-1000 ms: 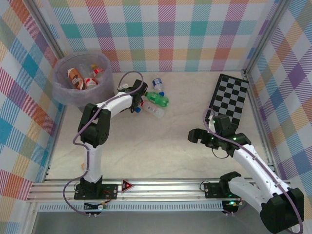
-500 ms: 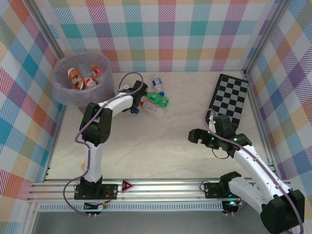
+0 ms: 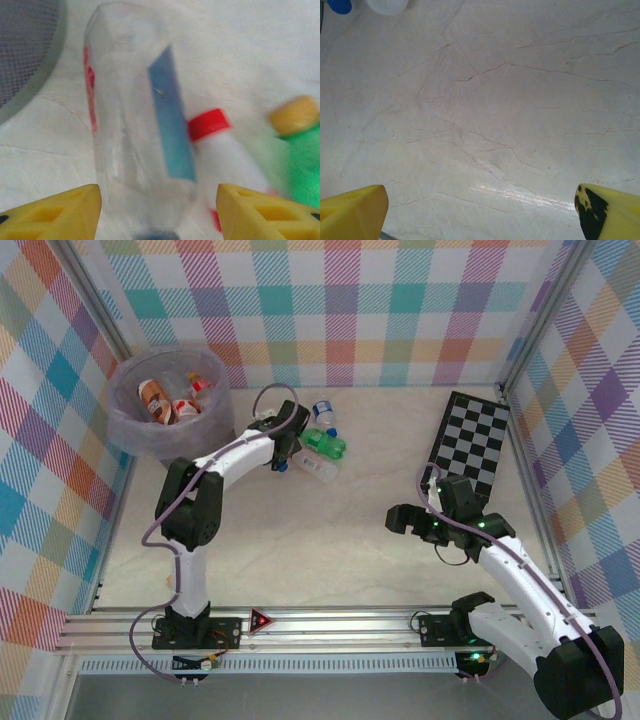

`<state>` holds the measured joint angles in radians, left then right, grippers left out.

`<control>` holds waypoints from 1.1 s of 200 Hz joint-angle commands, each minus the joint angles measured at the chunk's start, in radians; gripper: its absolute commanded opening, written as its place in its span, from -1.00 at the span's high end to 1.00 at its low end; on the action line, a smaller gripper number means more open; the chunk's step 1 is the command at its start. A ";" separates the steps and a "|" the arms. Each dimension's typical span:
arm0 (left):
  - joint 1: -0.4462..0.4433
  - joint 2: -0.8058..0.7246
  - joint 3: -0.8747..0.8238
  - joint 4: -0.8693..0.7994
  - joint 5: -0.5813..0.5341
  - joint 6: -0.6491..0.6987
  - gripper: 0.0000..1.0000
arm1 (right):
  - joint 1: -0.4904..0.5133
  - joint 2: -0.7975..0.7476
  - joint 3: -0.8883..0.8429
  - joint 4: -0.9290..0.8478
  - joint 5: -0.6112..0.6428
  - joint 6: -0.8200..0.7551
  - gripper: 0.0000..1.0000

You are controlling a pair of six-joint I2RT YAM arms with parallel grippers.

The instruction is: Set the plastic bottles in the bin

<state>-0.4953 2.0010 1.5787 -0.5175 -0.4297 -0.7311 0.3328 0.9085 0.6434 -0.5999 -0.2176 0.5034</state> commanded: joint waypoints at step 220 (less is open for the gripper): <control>0.113 0.127 0.007 0.034 0.000 -0.047 -0.50 | -0.007 -0.050 0.013 -0.067 0.023 -0.046 -0.91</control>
<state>-0.3893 2.1143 1.5806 -0.4931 -0.4194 -0.7792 0.3328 0.8528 0.6395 -0.6601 -0.1913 0.4770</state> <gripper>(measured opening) 0.776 0.958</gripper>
